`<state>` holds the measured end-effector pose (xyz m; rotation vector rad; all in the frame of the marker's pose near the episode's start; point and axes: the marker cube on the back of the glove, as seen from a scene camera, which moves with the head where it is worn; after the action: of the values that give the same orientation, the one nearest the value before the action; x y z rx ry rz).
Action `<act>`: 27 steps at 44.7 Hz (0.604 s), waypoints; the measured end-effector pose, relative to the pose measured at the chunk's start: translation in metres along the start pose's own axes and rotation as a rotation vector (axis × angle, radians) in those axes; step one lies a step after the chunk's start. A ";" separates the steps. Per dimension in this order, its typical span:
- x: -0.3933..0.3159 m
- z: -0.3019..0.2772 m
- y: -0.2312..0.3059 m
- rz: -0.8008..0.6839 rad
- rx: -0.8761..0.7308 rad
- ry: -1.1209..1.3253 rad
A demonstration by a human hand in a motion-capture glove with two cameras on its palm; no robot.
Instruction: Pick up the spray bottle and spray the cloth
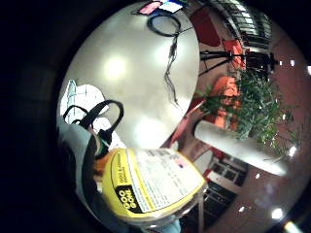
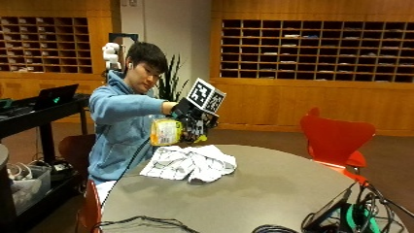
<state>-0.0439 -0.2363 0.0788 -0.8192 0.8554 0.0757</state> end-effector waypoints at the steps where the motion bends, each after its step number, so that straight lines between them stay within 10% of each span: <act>1: -0.001 0.003 -0.001 -0.003 -0.009 0.005; 27: -0.001 -0.016 0.011 -0.033 0.017 -0.020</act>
<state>-0.0592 -0.2392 0.0668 -0.8148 0.8226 0.0471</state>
